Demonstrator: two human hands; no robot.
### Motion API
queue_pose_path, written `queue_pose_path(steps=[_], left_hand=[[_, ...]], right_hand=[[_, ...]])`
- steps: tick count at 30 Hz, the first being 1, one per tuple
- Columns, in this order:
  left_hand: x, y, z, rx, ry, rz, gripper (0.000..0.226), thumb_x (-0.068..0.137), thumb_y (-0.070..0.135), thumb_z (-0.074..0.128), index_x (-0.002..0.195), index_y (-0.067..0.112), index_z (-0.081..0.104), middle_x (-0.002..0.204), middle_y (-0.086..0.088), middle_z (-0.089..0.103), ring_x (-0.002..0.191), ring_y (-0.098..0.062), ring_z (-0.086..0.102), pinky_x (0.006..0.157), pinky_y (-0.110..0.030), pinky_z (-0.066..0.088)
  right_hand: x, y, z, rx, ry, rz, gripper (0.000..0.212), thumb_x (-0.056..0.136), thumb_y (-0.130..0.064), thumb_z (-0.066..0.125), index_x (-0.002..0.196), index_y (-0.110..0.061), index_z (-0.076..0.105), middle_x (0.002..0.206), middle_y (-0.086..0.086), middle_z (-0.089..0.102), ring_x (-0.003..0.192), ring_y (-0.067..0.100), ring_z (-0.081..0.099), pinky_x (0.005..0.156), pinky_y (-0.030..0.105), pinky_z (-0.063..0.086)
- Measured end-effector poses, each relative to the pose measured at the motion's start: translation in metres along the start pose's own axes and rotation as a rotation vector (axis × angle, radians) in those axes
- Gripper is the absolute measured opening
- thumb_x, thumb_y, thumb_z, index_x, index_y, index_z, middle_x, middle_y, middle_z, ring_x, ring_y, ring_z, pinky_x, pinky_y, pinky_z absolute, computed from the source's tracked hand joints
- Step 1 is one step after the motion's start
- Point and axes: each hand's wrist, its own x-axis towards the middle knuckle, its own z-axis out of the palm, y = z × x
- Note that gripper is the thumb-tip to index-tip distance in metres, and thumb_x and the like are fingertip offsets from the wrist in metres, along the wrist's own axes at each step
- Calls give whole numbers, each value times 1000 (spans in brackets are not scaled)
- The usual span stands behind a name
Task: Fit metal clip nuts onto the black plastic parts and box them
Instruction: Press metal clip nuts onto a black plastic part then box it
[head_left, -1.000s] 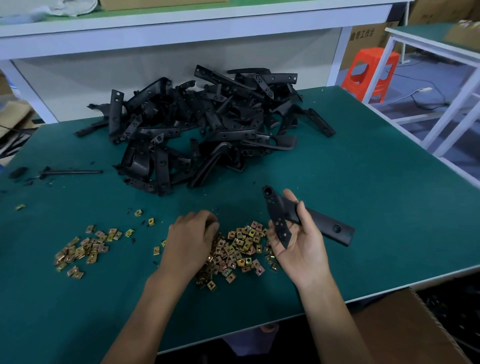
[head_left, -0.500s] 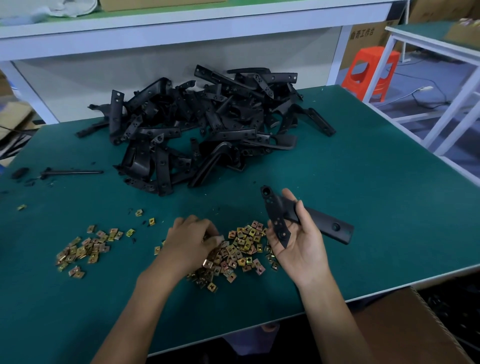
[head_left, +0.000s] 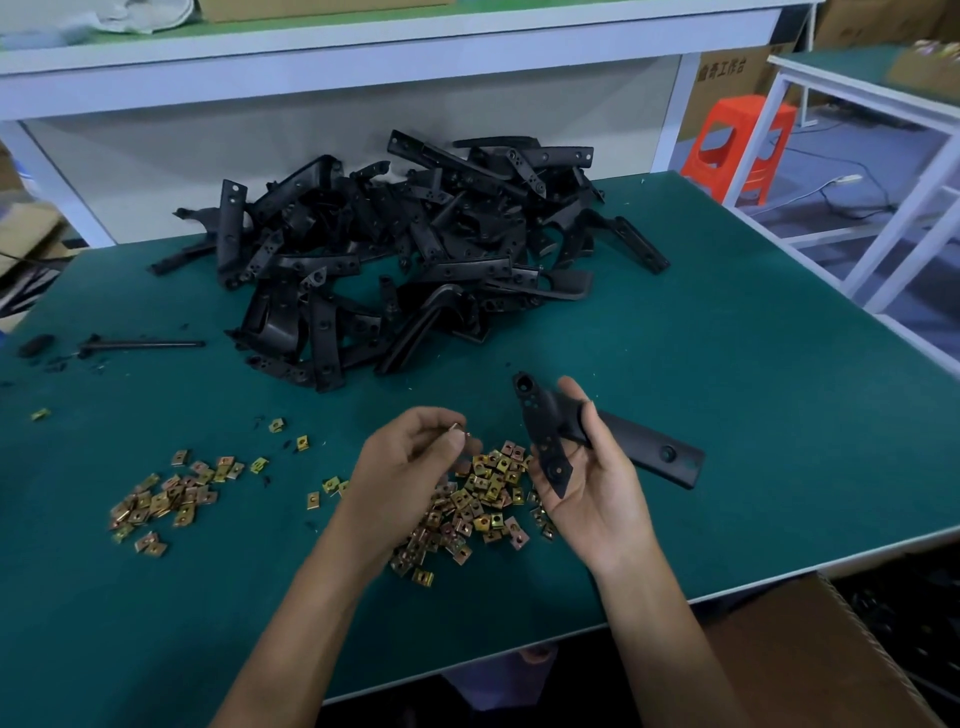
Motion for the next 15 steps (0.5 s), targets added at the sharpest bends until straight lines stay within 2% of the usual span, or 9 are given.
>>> queue_pose_path(steps=[2, 4, 8, 12, 15], left_hand=[[-6, 1, 11, -91, -55, -38, 11, 100, 15, 59, 105, 21, 68, 98, 2, 78, 87, -13, 72, 71, -22, 54], [-13, 1, 23, -159, -84, -71, 12, 98, 17, 62, 97, 24, 72, 90, 4, 75, 79, -12, 68, 69, -20, 53], [-20, 0, 41, -313, -80, -130, 24, 97, 8, 62, 85, 24, 74, 77, -2, 69, 70, -11, 60, 64, -21, 51], [-21, 3, 47, -458, -48, -150, 14, 93, 0, 62, 93, 9, 73, 82, -8, 70, 74, -18, 62, 71, -25, 55], [-20, 4, 48, -478, -4, -125, 14, 91, -4, 64, 95, 9, 68, 82, -7, 69, 74, -17, 62, 74, -26, 55]], right_hand=[[-1, 1, 0, -32, -12, -12, 33, 96, -27, 57, 128, -25, 66, 117, 6, 75, 95, 14, 75, 67, 25, 59], [-1, 2, 0, -79, -26, -36, 37, 92, -20, 61, 129, -24, 63, 117, 6, 75, 99, 13, 73, 71, 24, 59], [-3, 4, -1, -126, -49, -67, 47, 84, -9, 65, 130, -22, 61, 121, 9, 73, 102, 16, 72, 79, 29, 60], [-5, 4, 1, -118, -63, -65, 48, 84, -7, 64, 130, -21, 60, 118, 9, 74, 98, 15, 73, 78, 28, 60], [-5, 3, 0, -89, -75, -45, 47, 86, -7, 62, 131, -19, 59, 118, 9, 74, 99, 16, 73, 76, 29, 60]])
